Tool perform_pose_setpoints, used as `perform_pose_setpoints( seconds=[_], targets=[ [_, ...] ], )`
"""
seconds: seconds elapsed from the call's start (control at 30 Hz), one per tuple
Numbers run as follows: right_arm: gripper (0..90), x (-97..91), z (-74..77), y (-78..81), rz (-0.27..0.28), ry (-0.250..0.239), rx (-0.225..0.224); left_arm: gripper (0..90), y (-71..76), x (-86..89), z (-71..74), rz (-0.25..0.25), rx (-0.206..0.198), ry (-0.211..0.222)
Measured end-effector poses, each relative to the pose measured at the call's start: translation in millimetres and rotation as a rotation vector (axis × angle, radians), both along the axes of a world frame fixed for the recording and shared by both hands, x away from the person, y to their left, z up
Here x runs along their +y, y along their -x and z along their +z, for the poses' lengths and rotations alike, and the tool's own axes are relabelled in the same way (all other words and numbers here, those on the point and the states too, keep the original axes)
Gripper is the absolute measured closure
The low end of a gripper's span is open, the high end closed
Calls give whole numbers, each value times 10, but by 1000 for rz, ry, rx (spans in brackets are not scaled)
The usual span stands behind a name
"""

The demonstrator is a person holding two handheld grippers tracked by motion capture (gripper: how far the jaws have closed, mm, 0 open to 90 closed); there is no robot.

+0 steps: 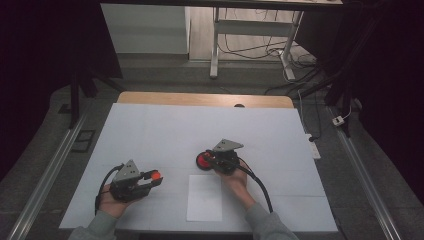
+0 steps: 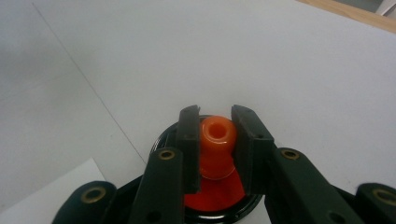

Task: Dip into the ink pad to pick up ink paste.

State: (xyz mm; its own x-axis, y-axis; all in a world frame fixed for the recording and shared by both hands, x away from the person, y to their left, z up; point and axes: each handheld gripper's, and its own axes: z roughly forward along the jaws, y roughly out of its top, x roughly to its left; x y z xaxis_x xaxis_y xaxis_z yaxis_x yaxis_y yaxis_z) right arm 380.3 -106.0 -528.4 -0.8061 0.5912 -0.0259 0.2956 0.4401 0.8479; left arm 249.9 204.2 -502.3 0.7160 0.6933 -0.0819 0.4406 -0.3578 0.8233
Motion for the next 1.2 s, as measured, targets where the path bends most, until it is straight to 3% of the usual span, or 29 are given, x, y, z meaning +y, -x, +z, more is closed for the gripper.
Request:
perform_pose_setpoints(
  seconds=[0.03,0.1,0.17,0.33,0.6,1.2],
  targets=[
    [728,-16,9,-7,7,-4,12,646,0,2,0,1,0,2],
    [728,-59,56,-8,9,-56,17,646,-2,6,-2,3,0,2],
    [728,-88,151,5,14,-98,0,646,-8,11,-5,2,2,1],
    [728,-122,261,49,36,-122,-1,646,-10,12,-8,2,1,-1],
    [728,-144,302,104,52,-112,11,646,-8,9,-8,1,0,-2],
    [728,-216,389,153,56,-154,18,645,-22,12,-24,7,6,-4]
  ],
)
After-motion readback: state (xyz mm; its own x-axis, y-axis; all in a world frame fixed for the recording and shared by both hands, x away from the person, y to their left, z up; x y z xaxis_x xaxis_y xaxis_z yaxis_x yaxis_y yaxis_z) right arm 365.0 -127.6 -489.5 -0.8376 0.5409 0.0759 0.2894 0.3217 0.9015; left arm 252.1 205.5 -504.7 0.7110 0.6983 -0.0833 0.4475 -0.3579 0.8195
